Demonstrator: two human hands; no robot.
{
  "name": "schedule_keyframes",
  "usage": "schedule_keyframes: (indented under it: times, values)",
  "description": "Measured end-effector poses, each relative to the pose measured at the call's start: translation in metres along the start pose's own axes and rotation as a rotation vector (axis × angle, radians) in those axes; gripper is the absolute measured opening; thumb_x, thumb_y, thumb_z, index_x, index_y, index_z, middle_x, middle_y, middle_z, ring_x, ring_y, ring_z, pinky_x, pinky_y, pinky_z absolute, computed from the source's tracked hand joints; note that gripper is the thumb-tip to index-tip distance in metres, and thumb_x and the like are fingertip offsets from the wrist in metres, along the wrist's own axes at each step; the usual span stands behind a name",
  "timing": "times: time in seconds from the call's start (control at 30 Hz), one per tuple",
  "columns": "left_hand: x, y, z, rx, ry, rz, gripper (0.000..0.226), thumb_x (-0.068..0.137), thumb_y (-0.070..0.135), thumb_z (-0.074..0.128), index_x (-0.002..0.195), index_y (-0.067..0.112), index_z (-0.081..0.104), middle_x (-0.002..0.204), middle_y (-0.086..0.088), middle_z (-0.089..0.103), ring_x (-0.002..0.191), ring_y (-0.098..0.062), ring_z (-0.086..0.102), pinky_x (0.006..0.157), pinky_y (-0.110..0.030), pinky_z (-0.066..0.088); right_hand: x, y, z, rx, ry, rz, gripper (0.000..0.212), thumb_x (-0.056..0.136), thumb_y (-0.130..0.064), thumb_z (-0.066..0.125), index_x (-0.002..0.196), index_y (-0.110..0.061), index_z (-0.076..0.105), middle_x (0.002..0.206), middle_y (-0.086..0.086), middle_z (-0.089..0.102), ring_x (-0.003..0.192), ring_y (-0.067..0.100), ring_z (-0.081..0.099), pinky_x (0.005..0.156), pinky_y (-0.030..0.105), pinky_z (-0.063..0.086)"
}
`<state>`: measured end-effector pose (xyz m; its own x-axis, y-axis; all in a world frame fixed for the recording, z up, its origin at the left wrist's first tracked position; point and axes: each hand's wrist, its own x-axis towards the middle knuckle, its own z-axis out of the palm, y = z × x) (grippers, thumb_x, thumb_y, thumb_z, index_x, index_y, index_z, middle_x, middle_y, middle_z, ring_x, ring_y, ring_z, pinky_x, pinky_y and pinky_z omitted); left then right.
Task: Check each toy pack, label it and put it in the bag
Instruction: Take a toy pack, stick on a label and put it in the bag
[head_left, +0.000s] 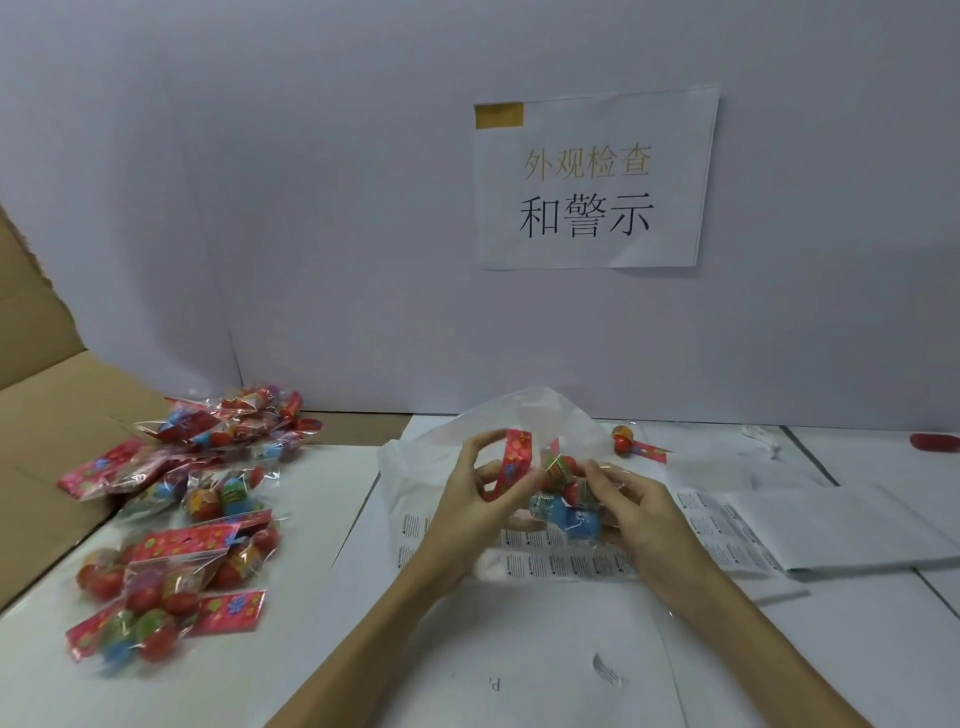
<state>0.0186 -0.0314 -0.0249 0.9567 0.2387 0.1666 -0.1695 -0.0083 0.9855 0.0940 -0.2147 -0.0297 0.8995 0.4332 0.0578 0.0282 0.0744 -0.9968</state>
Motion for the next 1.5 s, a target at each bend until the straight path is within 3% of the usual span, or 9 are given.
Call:
schedule_keyframes:
  times: [0.13, 0.43, 0.57, 0.7, 0.83, 1.07, 1.2, 1.33, 1.5]
  values:
    - [-0.001, 0.000, 0.001, 0.165, 0.135, 0.071, 0.024, 0.098, 0.044, 0.067, 0.097, 0.020, 0.067, 0.088, -0.004, 0.077, 0.083, -0.022, 0.078, 0.068, -0.035, 0.064, -0.004, -0.004, 0.001, -0.084, -0.036, -0.026, 0.038, 0.091, -0.052, 0.062, 0.114, -0.026, 0.079, 0.102, 0.004, 0.081, 0.096, 0.025, 0.078, 0.086, 0.049, 0.064]
    - [0.002, 0.003, 0.001, 0.303, 0.253, 0.190, 0.019, 0.105, 0.027, 0.056, 0.096, 0.011, 0.057, 0.081, -0.002, 0.077, 0.057, -0.023, 0.073, 0.045, -0.043, 0.060, -0.005, -0.009, 0.000, 0.132, -0.201, 0.147, 0.042, 0.104, -0.053, 0.045, 0.131, -0.032, 0.070, 0.121, 0.008, 0.076, 0.108, 0.033, 0.075, 0.088, 0.044, 0.061]
    - [0.002, 0.003, -0.004, 0.200, 0.354, 0.098, 0.018, 0.106, 0.031, 0.056, 0.101, 0.013, 0.056, 0.088, -0.002, 0.077, 0.063, -0.024, 0.076, 0.049, -0.032, 0.060, -0.006, -0.009, -0.002, 0.084, -0.209, 0.135, 0.047, 0.092, -0.040, 0.073, 0.131, -0.017, 0.060, 0.115, 0.014, 0.077, 0.101, 0.035, 0.076, 0.085, 0.040, 0.064]
    - [0.005, 0.011, -0.011, 0.083, 0.345, 0.138, 0.027, 0.100, 0.035, 0.060, 0.115, 0.013, 0.058, 0.099, -0.004, 0.077, 0.074, -0.025, 0.077, 0.067, -0.030, 0.063, -0.007, -0.014, -0.002, 0.135, -0.104, 0.065, 0.034, 0.084, -0.040, 0.073, 0.109, -0.016, 0.074, 0.097, 0.016, 0.073, 0.073, 0.024, 0.065, 0.063, 0.029, 0.053]
    - [0.006, 0.012, -0.017, 0.152, 0.168, 0.064, 0.033, 0.096, 0.042, 0.064, 0.118, 0.017, 0.070, 0.101, 0.001, 0.077, 0.089, -0.021, 0.075, 0.081, -0.033, 0.063, -0.010, -0.012, -0.003, 0.013, -0.147, 0.016, 0.030, 0.087, -0.048, 0.070, 0.108, -0.029, 0.079, 0.105, 0.017, 0.075, 0.082, 0.024, 0.061, 0.066, 0.030, 0.050]
    - [0.004, 0.012, -0.017, 0.124, 0.104, 0.028, 0.027, 0.084, 0.042, 0.077, 0.093, 0.017, 0.081, 0.089, -0.004, 0.078, 0.078, -0.018, 0.071, 0.074, -0.026, 0.060, -0.009, -0.008, -0.005, -0.208, -0.133, -0.077, 0.032, 0.096, -0.049, 0.053, 0.113, -0.036, 0.076, 0.094, 0.000, 0.079, 0.078, 0.018, 0.073, 0.064, 0.025, 0.057]
    - [0.004, 0.013, -0.017, 0.099, 0.116, 0.051, 0.022, 0.082, 0.043, 0.078, 0.088, 0.023, 0.083, 0.088, -0.003, 0.079, 0.076, -0.015, 0.072, 0.071, -0.022, 0.058, -0.008, -0.008, -0.007, -0.383, -0.068, -0.136, 0.042, 0.098, -0.050, 0.048, 0.112, -0.025, 0.078, 0.062, -0.012, 0.059, 0.055, 0.003, 0.051, 0.055, 0.020, 0.043]
    - [0.004, 0.014, -0.014, 0.112, 0.116, 0.048, 0.022, 0.080, 0.048, 0.077, 0.089, 0.028, 0.083, 0.090, 0.000, 0.080, 0.078, -0.013, 0.072, 0.071, -0.022, 0.058, -0.009, -0.012, -0.012, -0.235, -0.110, -0.088, 0.039, 0.102, -0.046, 0.051, 0.107, -0.018, 0.079, 0.050, 0.003, 0.048, 0.041, 0.012, 0.039, 0.042, 0.025, 0.034]
    - [0.001, 0.015, -0.014, 0.084, 0.115, 0.090, 0.025, 0.079, 0.050, 0.078, 0.091, 0.028, 0.083, 0.091, -0.001, 0.080, 0.078, -0.012, 0.072, 0.071, -0.020, 0.057, -0.010, -0.019, -0.013, 0.010, -0.117, -0.012, 0.037, 0.091, -0.045, 0.066, 0.113, -0.019, 0.080, 0.059, 0.013, 0.061, 0.045, 0.019, 0.053, 0.040, 0.024, 0.040]
